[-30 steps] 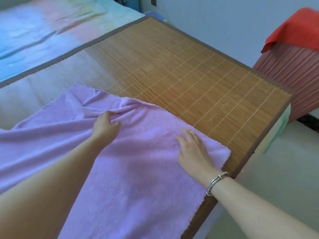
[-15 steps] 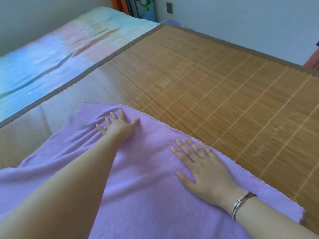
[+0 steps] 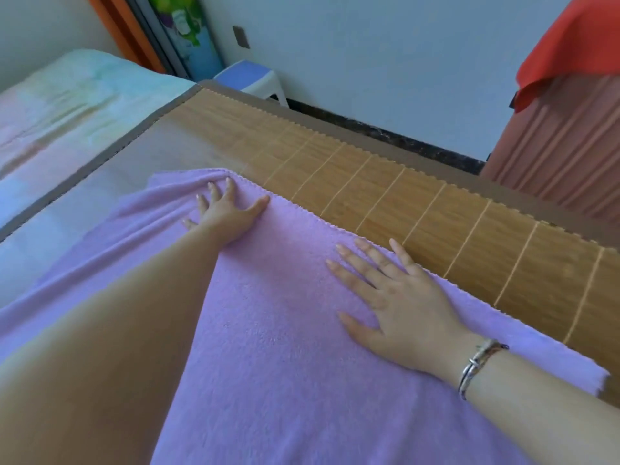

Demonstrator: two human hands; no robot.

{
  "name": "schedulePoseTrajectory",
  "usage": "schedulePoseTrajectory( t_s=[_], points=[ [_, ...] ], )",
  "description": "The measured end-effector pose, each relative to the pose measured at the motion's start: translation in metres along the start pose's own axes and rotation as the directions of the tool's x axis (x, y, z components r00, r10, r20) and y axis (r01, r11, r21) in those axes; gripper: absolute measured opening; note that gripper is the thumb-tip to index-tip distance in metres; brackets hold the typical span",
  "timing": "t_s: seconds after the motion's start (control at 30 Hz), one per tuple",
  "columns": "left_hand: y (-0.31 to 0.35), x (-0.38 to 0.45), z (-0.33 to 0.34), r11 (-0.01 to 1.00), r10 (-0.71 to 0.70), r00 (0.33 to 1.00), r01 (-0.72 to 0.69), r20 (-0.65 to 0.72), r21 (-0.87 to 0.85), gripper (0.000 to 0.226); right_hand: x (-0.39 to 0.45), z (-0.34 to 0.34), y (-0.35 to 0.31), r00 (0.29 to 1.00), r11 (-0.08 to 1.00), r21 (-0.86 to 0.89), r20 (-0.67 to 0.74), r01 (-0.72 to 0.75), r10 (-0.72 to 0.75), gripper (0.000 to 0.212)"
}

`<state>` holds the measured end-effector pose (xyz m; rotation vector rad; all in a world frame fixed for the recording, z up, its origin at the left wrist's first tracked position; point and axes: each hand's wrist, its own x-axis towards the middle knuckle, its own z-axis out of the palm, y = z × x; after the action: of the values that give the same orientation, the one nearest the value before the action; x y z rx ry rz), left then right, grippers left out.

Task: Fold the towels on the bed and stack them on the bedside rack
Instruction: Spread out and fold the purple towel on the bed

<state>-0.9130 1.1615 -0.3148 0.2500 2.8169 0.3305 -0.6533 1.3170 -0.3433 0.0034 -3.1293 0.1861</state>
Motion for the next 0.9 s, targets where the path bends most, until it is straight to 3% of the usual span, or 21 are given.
schedulePoseTrajectory(
  t_s=[0.27, 0.47, 0.57, 0.63, 0.73, 0.9],
  points=[
    [0.086, 0.03, 0.007, 0.997, 0.067, 0.998, -0.068, 0.017, 0.048, 0.093, 0.011, -0.013, 0.068, 0.998, 0.998, 0.019, -0.012, -0.064, 0.064, 0.069],
    [0.079, 0.034, 0.012, 0.996, 0.084, 0.996, -0.083, -0.01, 0.027, 0.092, 0.01, -0.009, 0.066, 0.998, 0.998, 0.041, -0.034, -0.056, 0.057, 0.069],
    [0.066, 0.032, -0.003, 0.959, 0.091, 0.995, -0.078, 0.036, -0.273, 0.082, 0.012, -0.008, 0.066, 0.998, 0.998, 0.008, -0.015, -0.056, 0.056, 0.069],
    [0.054, 0.018, -0.009, 0.911, 0.101, 0.995, -0.098, -0.014, -0.402, 0.076, 0.013, -0.009, 0.065, 0.998, 0.998, -0.025, 0.011, -0.058, 0.058, 0.069],
    [0.022, -0.031, -0.007, 0.933, 0.124, 0.982, -0.164, -0.144, -0.32, 0.07, 0.012, -0.018, 0.059, 0.997, 0.991, -0.117, 0.041, -0.061, 0.066, 0.07],
    [-0.075, -0.105, -0.024, 0.963, 0.088, 0.991, -0.11, -0.097, -0.248, 0.066, 0.015, -0.049, -0.004, 0.986, 0.97, -0.182, 0.009, -0.16, 0.165, 0.074]
  ],
)
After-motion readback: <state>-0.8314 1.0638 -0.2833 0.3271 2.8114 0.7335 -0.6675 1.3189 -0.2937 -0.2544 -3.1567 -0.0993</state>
